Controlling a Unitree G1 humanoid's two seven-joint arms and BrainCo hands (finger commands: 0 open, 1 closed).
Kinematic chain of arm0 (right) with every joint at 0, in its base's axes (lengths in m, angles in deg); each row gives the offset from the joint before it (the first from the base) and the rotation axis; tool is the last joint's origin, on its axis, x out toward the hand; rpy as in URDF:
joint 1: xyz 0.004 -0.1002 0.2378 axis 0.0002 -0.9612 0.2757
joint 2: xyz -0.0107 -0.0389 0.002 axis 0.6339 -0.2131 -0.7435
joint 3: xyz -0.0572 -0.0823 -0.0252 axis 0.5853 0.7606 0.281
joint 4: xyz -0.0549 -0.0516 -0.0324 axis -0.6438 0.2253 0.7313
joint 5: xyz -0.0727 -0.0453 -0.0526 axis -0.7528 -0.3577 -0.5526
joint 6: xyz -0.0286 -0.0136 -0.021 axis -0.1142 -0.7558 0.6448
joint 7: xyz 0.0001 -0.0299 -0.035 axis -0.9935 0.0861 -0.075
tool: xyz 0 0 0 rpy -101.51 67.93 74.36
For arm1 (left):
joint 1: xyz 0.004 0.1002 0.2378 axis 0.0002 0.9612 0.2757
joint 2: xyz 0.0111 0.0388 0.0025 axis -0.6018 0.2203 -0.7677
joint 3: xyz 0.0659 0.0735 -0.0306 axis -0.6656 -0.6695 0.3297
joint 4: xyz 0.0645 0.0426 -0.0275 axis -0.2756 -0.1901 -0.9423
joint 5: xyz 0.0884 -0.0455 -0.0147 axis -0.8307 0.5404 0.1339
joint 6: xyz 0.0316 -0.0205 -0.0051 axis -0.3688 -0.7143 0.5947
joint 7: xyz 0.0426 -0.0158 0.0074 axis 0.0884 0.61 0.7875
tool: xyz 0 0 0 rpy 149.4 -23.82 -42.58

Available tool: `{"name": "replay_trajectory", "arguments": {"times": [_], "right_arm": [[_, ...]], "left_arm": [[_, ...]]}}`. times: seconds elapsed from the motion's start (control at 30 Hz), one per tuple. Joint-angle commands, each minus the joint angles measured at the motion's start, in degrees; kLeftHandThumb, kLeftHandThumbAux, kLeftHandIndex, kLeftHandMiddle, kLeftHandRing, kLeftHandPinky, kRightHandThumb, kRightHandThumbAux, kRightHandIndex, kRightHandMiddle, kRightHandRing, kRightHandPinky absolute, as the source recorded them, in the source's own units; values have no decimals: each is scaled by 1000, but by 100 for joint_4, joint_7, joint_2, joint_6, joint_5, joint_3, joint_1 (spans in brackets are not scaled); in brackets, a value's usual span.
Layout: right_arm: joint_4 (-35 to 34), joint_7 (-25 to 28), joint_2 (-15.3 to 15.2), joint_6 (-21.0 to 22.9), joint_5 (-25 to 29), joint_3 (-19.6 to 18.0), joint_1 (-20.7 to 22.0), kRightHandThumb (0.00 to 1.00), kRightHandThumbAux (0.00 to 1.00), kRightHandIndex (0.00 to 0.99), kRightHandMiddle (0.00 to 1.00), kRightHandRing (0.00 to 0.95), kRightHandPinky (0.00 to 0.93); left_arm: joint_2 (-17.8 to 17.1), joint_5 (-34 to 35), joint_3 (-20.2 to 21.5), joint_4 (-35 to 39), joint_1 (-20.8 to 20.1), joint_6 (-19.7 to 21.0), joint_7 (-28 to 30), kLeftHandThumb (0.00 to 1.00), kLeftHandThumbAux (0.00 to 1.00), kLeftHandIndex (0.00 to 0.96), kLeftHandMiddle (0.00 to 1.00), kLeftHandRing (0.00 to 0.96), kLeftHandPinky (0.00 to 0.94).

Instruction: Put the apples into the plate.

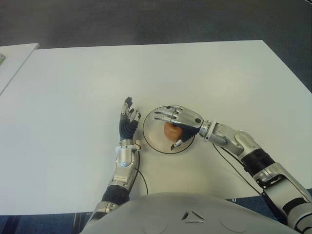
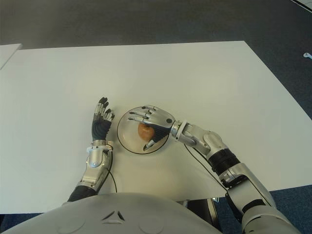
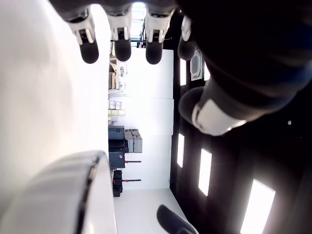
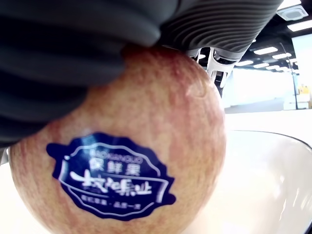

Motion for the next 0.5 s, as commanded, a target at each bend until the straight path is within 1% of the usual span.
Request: {"name": "replay_trajectory", "arguments": {"times": [0.03, 0.27, 0.5], "right_arm": [[20, 69, -34, 21, 24, -8, 46, 39, 421, 0, 0, 0, 0], [21, 66, -32, 21, 39, -17, 33, 39, 417, 0, 0, 0, 0], [25, 109, -12, 43, 66, -22, 41, 39, 421, 0, 0, 0, 0]], "left_arm": [[473, -24, -80, -431, 542, 299, -20, 0, 683, 67, 79, 67, 91], [476, 0, -79, -437, 550, 280, 6, 0, 670, 72, 83, 72, 92], [473, 13, -73, -452, 543, 281, 17, 0, 685, 70, 81, 67, 87]]}}
